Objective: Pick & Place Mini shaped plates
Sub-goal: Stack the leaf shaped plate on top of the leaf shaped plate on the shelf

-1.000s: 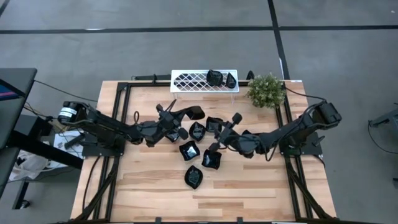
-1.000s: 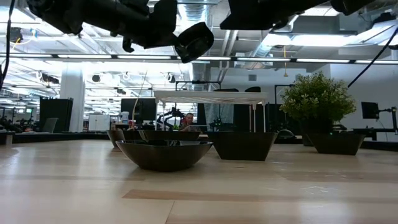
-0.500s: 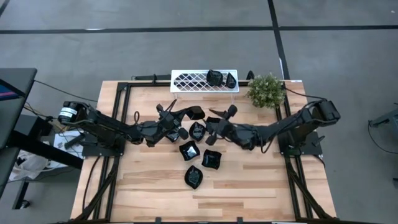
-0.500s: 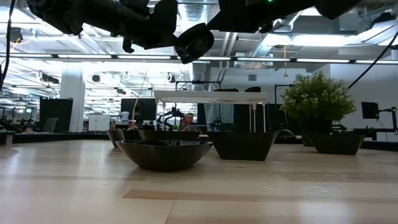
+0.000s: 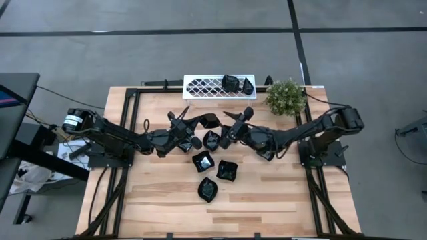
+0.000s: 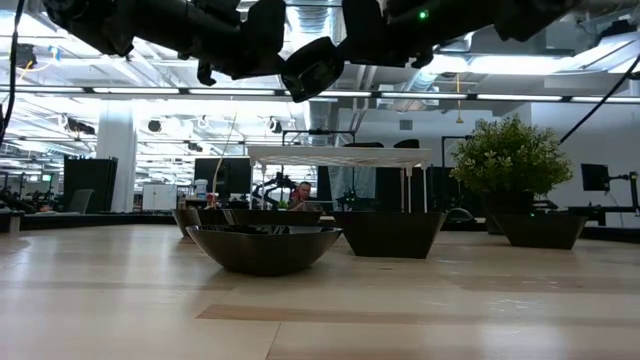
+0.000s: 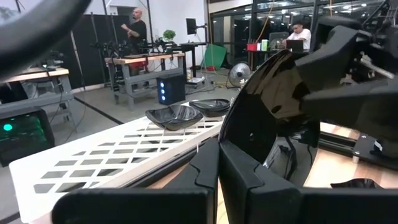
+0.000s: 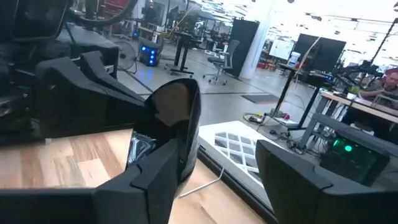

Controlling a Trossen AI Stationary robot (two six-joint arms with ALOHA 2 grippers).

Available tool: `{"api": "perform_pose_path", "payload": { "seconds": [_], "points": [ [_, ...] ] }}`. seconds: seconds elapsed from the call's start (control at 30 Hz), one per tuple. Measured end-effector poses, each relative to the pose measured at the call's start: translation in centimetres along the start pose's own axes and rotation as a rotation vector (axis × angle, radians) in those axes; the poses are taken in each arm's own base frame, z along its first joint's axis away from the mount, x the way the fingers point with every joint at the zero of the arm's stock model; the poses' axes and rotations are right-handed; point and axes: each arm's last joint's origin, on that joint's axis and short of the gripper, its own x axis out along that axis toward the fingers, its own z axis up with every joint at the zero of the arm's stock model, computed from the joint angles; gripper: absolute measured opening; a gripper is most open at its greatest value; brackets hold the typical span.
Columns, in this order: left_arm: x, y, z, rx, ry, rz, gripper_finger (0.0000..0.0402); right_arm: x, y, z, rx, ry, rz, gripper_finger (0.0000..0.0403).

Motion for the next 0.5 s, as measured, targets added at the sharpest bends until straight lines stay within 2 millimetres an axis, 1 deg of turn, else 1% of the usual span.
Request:
{"api": "perform_pose_path", "payload": {
  "seconds": [0.2, 0.5],
  "points": [
    [0.03, 0.03, 0.03, -0.028, -0.002, 0.001, 0.0008, 0.51, 0.11, -0.66, -0.012, 0.012, 0.009, 0.0173],
    [0.12, 0.10, 0.04, -0.031, -0.004, -0.001, 0.0008, 0.88, 0.32, -0.54, -0.011, 0.002, 0.011, 0.0114]
  ]
}}
